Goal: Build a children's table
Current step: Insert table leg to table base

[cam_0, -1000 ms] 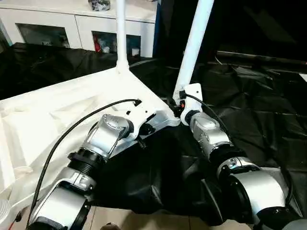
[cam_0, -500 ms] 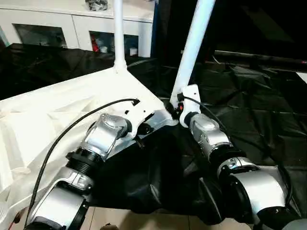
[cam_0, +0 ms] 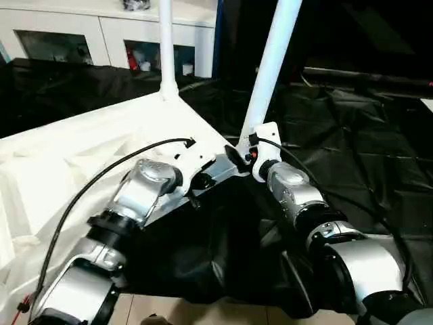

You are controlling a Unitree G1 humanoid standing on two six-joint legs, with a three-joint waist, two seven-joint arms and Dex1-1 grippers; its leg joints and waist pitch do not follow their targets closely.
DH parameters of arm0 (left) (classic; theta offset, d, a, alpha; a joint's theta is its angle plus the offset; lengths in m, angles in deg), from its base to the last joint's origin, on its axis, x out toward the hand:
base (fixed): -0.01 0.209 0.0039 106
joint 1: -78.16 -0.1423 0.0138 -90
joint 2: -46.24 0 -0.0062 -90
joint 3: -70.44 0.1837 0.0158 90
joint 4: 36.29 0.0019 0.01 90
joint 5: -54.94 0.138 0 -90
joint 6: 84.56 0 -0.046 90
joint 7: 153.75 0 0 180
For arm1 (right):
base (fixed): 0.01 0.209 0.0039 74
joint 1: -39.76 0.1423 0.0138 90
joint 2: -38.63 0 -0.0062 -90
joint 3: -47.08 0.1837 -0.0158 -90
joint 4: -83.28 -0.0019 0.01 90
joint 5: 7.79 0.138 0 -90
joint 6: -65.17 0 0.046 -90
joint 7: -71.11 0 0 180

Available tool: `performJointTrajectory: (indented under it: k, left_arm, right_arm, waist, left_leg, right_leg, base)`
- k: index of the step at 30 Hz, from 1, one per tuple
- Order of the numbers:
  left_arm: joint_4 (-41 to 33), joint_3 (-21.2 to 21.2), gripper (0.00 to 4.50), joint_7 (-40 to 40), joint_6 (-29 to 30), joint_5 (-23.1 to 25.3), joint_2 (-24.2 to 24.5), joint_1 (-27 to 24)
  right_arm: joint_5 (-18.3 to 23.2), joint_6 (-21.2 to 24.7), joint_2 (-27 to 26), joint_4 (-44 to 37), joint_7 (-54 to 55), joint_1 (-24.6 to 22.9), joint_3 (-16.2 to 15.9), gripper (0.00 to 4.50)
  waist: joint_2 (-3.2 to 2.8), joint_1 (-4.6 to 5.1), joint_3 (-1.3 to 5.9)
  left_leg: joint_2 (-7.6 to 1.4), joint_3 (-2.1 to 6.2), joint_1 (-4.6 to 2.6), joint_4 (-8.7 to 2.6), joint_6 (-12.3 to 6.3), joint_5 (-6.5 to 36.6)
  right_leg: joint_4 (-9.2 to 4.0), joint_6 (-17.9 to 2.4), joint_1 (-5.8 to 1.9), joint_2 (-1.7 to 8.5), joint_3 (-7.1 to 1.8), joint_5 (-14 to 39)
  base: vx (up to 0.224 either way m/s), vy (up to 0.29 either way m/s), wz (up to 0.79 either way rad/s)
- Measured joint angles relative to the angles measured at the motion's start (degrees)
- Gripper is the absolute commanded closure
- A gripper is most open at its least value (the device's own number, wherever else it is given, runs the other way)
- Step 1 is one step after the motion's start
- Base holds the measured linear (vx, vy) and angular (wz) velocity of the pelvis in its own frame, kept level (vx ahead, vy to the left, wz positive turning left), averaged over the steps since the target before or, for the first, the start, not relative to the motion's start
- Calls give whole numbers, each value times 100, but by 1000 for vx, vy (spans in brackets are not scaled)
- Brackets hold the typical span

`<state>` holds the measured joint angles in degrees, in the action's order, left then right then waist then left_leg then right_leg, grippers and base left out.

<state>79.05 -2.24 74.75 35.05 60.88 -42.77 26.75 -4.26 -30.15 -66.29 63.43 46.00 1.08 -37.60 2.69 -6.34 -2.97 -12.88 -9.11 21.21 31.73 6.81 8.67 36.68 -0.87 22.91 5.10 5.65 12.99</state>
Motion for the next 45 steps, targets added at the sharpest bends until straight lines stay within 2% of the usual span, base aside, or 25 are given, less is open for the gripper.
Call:
performJointTrajectory:
  k: [11,21,25,26,30,31,39,45]
  left_arm:
    - [-318,-4,450,533,-131,-127,326,-209]
    - [-640,123,450,1209,-251,-285,631,-428]
    - [-806,168,450,1481,-295,-362,775,-526]
    - [-832,171,450,1533,-303,-387,798,-550]
    - [-877,177,450,1625,-341,-400,839,-583]
    - [-878,177,450,1624,-350,-400,840,-583]
    - [-932,181,450,1577,-437,-401,869,-643]
    - [-937,174,450,1499,-559,-403,877,-690]
  right_arm:
    - [36,18,460,-247,-1782,-183,-151,58]
    - [17,27,776,-975,-3408,-423,-613,58]
    - [44,195,918,-1289,-3943,-648,-750,58]
    - [45,261,940,-1328,-4036,-686,-760,83]
    - [62,348,983,-1393,-4161,-759,-779,96]
    - [64,354,984,-1430,-4165,-794,-782,125]
    - [123,405,913,-1679,-4167,-1109,-818,167]
    - [136,427,901,-1729,-4121,-1146,-811,175]
  waist:
    - [-5,-17,-4]
    - [-6,-57,-5]
    - [-5,-91,-6]
    - [-5,-95,-6]
    - [-4,-108,-6]
    - [-4,-113,-6]
    - [-4,-169,-6]
    - [-4,-171,-6]
  left_leg:
    - [-3,-20,12,21,-20,8]
    - [-8,-28,21,61,-42,16]
    - [-10,-38,21,75,-54,20]
    - [-10,-40,22,75,-54,20]
    - [-9,-41,21,82,-55,20]
    - [-10,-41,19,82,-55,20]
    - [-10,-44,19,84,-55,20]
    - [-10,-44,19,87,-55,20]
  right_leg:
    - [-3,-1,8,-4,-7,1]
    - [10,-2,4,4,-10,0]
    - [12,-3,-2,9,-13,0]
    - [12,-3,-1,10,-15,-1]
    - [24,-3,0,10,-15,-1]
    - [25,-3,0,10,-15,-1]
    - [27,-3,3,10,-18,-1]
    - [32,-3,3,9,-19,-1]
  base:
    - [0,0,0]
    - [0,0,0]
    - [0,0,0]
    - [0,0,0]
    - [0,0,0]
    - [0,0,0]
    - [0,0,0]
    - [0,0,0]
